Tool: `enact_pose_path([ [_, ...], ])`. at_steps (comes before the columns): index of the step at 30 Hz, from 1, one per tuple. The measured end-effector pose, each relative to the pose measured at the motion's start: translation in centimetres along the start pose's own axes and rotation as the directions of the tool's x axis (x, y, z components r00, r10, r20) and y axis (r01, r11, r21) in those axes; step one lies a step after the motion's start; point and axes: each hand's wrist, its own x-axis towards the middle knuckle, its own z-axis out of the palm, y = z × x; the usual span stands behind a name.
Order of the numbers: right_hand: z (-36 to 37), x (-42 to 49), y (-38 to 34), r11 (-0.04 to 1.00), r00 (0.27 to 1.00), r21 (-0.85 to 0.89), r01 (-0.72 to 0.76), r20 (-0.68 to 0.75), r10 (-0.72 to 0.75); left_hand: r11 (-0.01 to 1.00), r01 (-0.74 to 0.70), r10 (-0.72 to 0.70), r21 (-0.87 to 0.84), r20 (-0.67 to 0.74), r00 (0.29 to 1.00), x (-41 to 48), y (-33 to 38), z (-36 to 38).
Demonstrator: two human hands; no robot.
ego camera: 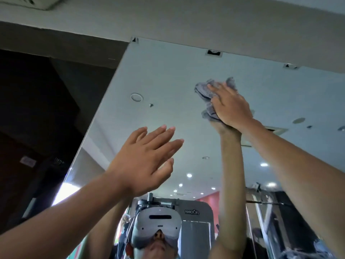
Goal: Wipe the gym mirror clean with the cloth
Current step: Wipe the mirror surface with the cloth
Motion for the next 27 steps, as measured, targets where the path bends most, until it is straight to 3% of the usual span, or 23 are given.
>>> enact_pose_path([
  [2, 1.6, 1.7, -2.5, 0.969, 0.967, -0.062, -0.238, -0.109, 0.231, 0.990, 0.138, -0.138, -0.039, -0.012, 0.990, 0.1, 0.0, -0.3],
  [4, 3.0, 2.1, -5.7, 0.964, 0.967, -0.110, -0.241, -0.113, 0.229, 0.963, 0.266, -0.267, -0.043, -0.024, 0.963, -0.1, -0.2, -0.5],
  [7, 3.6, -0.3, -8.6, 0.984, 0.987, -0.108, 0.139, 0.095, -0.129, 0.957, 0.291, -0.291, -0.025, -0.005, 0.957, -1.1, -0.4, -0.6],
  [9, 1.8, -1.8, -7.4, 0.930, 0.901, 0.008, 0.367, 0.245, -0.358, 0.957, 0.287, -0.286, -0.034, 0.010, 0.958, -1.4, -0.7, -0.9],
  [11, 0.0, -1.6, -4.8, 0.898, 0.862, 0.053, 0.437, 0.260, -0.435, 0.958, 0.286, -0.286, -0.034, 0.019, 0.958, -1.5, -0.8, -1.0],
  [14, -0.1, 0.9, -2.0, 0.985, 0.973, 0.010, 0.170, 0.159, -0.169, 0.957, 0.288, -0.288, -0.034, 0.019, 0.958, -1.6, -0.7, -1.0],
  [16, 1.2, 1.9, -3.3, 0.998, 0.997, -0.047, -0.044, 0.065, 0.047, 0.960, 0.277, -0.277, -0.046, 0.006, 0.961, -1.5, -0.6, -0.9],
  [17, 1.9, 1.9, -4.7, 0.994, 0.995, -0.077, -0.082, 0.042, 0.086, 0.959, 0.277, -0.278, -0.052, 0.002, 0.961, -1.5, -0.6, -1.0],
  [18, 2.3, 1.5, -6.2, 0.994, 0.997, -0.099, -0.053, 0.044, 0.058, 0.959, 0.280, -0.280, -0.056, -0.002, 0.960, -1.5, -0.6, -1.1],
  [20, 2.7, -0.4, -7.9, 0.978, 0.976, -0.090, 0.187, 0.128, -0.175, 0.961, 0.274, -0.274, -0.033, 0.000, 0.962, -1.5, -0.6, -1.1],
  [22, 1.5, -2.8, -7.4, 0.886, 0.857, 0.022, 0.462, 0.246, -0.453, 0.970, 0.242, -0.242, 0.028, -0.003, 0.970, -1.5, -1.1, -1.1],
  [24, 0.2, -2.6, -4.9, 0.831, 0.783, 0.090, 0.549, 0.291, -0.550, 0.980, 0.171, -0.175, 0.099, 0.028, 0.984, -1.4, -2.2, -1.7],
  [25, -0.1, -1.8, -3.6, 0.860, 0.821, 0.070, 0.506, 0.266, -0.505, 0.984, 0.115, -0.123, 0.136, 0.051, 0.991, -1.3, -2.9, -2.0],
  [27, 0.5, 0.3, -2.6, 0.966, 0.955, 0.012, 0.260, 0.144, -0.259, 0.985, 0.030, -0.045, 0.167, 0.084, 0.995, -1.6, -4.3, -2.4],
])
